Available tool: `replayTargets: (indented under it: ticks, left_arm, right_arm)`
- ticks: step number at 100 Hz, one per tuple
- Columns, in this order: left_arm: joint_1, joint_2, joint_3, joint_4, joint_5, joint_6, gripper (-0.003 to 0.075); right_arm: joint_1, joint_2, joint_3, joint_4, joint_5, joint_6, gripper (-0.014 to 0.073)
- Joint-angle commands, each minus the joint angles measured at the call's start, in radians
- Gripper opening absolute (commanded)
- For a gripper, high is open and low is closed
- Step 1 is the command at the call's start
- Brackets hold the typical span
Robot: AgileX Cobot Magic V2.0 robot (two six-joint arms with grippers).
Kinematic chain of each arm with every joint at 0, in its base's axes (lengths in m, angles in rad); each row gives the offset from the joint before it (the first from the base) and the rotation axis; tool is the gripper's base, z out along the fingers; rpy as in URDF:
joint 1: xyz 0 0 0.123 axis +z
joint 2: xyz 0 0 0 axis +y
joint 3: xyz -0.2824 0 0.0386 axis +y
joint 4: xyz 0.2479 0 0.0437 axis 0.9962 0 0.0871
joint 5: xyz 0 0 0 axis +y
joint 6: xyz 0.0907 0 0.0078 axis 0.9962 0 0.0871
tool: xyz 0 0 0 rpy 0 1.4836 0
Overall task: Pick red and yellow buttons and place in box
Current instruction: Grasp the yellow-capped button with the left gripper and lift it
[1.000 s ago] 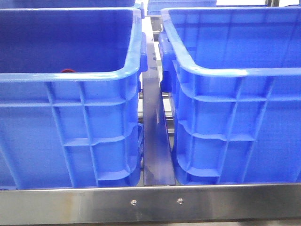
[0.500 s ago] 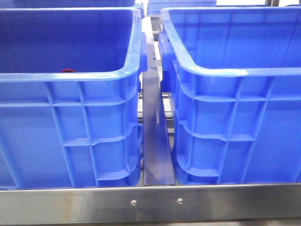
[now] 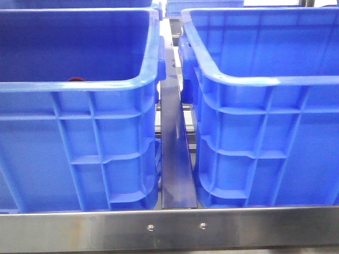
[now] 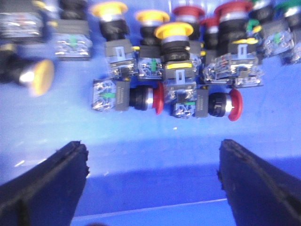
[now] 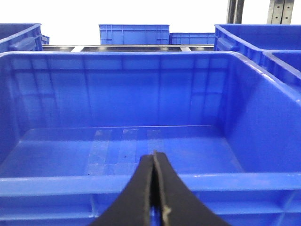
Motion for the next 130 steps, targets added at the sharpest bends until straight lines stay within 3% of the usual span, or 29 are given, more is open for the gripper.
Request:
replayTargets:
  ticks: [1, 51, 94, 105, 130]
  left_arm:
    - [-0.026, 0.038, -0.074, -0.025, -0.011, 0.000, 0.0544]
    - [-0.078, 0.354, -0.273, -0.045, 0.047, -0.002, 0.0544]
    - [-0.078, 0.466, -0.297, -0.045, 0.034, -0.002, 0.0536]
    - [-0.078, 0.466, -0.297, -0.045, 0.034, -0.002, 0.0438]
    - [-0.079, 0.466, -0.297, -0.049, 0.013, 0.000, 0.0058]
  right_arm:
    - [-0.005, -0.020, 0.005, -0.015, -0.076, -0.003, -0.0069]
    - [-0.005, -0.020, 0.005, -0.015, -0.076, -0.003, -0.0069]
    - [-0.005, -0.020, 0.005, -0.015, -0.076, -0.003, -0.0069]
    - [-0.005, -0.020, 0.005, -0.015, -0.076, -0.003, -0.0069]
    - [-0.005, -0.020, 0.005, -0.015, -0.076, -0.003, -0.0069]
